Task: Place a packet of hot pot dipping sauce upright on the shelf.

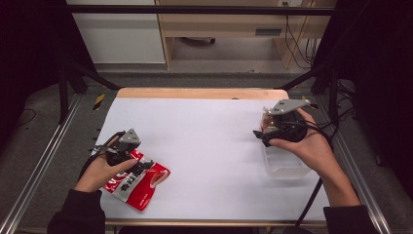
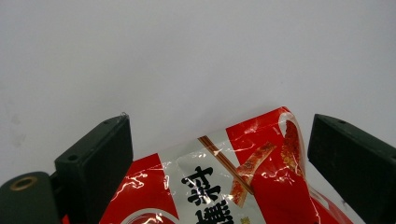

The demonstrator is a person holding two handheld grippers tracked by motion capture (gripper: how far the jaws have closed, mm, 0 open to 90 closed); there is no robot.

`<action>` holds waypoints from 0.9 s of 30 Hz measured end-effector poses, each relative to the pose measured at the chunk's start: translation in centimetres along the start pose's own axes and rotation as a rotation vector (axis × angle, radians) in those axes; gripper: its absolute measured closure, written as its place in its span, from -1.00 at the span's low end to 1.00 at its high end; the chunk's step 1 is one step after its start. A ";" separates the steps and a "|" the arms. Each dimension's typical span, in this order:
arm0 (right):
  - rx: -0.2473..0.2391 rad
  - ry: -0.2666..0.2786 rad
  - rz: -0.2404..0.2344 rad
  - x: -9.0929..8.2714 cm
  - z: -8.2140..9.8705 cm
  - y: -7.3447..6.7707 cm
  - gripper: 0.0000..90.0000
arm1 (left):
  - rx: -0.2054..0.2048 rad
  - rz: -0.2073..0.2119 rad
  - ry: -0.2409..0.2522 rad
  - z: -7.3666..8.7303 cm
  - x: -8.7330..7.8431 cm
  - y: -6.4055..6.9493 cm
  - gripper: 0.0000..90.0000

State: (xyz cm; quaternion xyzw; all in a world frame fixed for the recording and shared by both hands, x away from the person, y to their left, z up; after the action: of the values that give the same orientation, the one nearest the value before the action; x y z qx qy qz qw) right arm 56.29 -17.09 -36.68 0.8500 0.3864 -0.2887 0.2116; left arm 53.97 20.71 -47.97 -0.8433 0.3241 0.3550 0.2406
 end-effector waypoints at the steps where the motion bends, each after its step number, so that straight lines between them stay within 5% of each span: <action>1: -0.002 0.002 -0.003 0.2 -0.3 -0.3 -0.66 | -0.002 -0.001 0.001 0.0 0.0 0.0 -0.85; 14: -0.015 0.034 -0.064 3.9 -2.7 -4.6 -0.65 | -0.007 -0.031 -0.025 0.7 -0.3 -0.4 -0.85; 27: 0.020 0.052 -0.132 8.4 -2.9 -8.9 -0.67 | -0.038 -0.070 -0.034 2.3 -1.4 -0.6 -0.86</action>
State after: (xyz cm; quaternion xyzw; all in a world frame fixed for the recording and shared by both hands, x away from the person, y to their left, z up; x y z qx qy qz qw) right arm 54.82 -5.47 -41.19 0.8319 0.4443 -0.2837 0.1735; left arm 52.68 23.11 -48.28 -0.8524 0.2833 0.3667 0.2423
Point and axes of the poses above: each handheld gripper's, and its own axes: x roughly forward along the jaws, z roughly out of its underside, y roughly to its right, the point moved 10 cm from there along x, roughly forward along the jaws, and after that the axes turned 9 degrees about -z, right-handed, at the moved point
